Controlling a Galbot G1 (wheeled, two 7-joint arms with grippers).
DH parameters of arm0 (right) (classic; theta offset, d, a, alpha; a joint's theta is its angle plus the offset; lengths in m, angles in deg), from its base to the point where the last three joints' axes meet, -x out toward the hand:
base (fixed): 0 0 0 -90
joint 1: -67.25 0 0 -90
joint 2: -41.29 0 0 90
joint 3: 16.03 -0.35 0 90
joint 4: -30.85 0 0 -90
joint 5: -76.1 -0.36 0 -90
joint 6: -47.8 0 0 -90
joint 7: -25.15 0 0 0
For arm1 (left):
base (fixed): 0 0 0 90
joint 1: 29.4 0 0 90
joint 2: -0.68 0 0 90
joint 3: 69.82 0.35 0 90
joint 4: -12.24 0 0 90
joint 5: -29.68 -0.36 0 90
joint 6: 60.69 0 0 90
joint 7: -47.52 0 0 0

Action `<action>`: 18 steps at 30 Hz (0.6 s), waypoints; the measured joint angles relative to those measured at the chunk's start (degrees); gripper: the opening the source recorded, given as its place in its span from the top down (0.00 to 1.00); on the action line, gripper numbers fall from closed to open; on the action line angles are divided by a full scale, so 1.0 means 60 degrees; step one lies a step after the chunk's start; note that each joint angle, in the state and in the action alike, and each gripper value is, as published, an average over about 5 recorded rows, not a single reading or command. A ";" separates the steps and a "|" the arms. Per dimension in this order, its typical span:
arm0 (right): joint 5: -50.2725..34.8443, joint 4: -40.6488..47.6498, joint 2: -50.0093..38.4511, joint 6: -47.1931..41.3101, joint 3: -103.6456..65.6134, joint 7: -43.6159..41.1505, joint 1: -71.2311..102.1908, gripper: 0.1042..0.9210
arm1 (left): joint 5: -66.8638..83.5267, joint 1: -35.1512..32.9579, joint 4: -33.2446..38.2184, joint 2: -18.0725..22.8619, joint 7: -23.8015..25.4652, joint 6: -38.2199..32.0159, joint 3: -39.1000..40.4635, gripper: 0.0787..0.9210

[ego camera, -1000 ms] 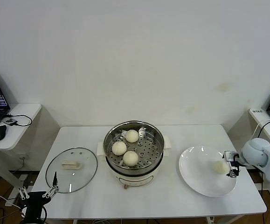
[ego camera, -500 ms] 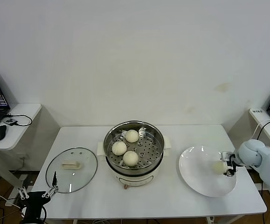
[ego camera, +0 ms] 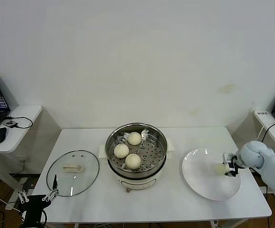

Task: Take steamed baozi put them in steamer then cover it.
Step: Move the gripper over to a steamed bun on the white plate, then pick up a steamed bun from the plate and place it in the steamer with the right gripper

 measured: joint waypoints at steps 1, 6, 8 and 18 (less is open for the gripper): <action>-0.0033 -0.0041 -0.0036 -0.0013 0.0021 -0.0027 -0.0047 0.49 | 0.0002 0.0000 0.0001 -0.0003 0.0000 0.0000 -0.0004 0.12; -0.0311 -0.0366 -0.0326 -0.0118 0.0312 -0.0160 -0.0519 0.48 | 0.0004 0.0023 0.0007 -0.0018 0.0001 0.0000 0.0002 0.12; -0.0490 -0.0544 -0.0470 -0.0175 0.0550 -0.0193 -0.0858 0.48 | 0.0003 0.0049 0.0014 -0.0020 0.0004 0.0002 0.0022 0.12; -0.2024 -0.1651 -0.0808 -0.0641 0.2542 -0.0221 -0.3775 0.47 | -0.0006 0.0159 -0.0002 -0.0039 0.0007 0.0004 0.0164 0.12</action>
